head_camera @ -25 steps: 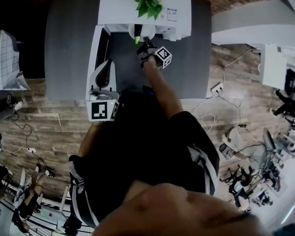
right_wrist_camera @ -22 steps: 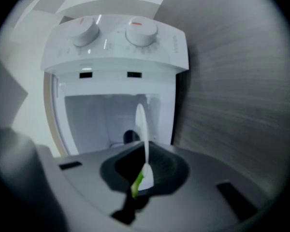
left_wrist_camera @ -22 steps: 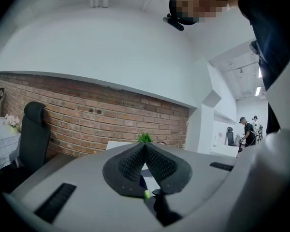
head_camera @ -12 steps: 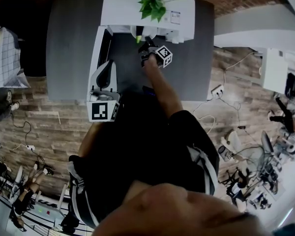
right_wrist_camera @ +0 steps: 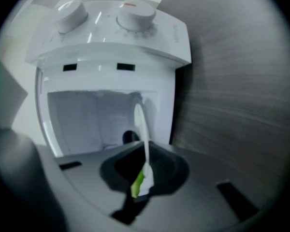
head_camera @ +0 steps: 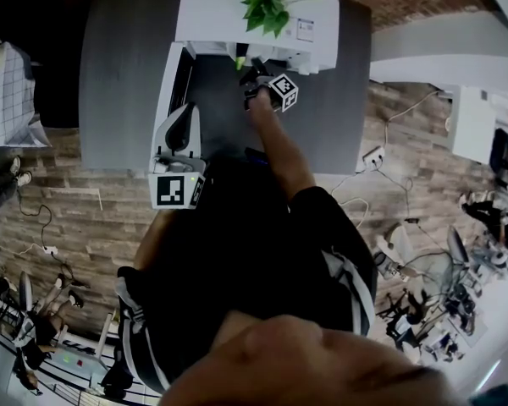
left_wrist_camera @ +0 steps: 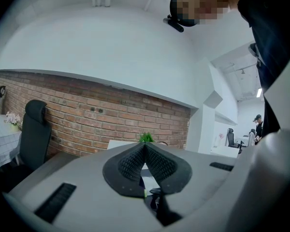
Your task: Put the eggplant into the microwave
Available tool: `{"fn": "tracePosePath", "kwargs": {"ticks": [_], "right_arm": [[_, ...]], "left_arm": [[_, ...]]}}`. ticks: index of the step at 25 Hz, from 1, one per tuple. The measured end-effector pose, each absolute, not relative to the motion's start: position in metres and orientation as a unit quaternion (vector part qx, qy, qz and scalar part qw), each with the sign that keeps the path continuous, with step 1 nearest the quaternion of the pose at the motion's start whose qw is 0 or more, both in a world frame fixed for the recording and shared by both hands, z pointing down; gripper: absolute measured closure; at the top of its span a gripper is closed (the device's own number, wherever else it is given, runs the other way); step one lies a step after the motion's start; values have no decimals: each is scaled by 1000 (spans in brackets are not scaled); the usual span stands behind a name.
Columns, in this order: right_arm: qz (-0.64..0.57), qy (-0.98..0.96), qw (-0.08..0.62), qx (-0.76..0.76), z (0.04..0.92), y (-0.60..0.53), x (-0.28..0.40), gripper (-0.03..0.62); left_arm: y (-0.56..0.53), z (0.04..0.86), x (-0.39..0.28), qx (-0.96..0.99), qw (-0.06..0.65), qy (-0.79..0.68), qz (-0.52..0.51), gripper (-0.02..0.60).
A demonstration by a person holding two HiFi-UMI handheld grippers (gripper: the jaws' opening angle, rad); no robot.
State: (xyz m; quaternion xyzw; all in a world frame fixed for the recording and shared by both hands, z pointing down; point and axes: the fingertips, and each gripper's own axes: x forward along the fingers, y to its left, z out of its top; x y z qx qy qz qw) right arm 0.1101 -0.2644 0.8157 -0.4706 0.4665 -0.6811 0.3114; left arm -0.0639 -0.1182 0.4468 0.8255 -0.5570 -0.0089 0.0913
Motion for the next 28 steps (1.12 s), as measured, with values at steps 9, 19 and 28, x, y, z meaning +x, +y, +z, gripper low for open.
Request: {"fn": "tracePosePath", "kwargs": {"ticks": [9,19,28], "right_arm": [[-681,467,313,-470,820,-272,112,554],[-677,471,319,-467,828,-280,114,554],[-673,469,321,-473,818,-274,113,477]], "left_arm": [[-117,449,-65,824,95,-559,-8,546],[-114,453,-70,822,99,-561,-7,546],[-113,450,-75,827,99,-554,-14,546]]}}
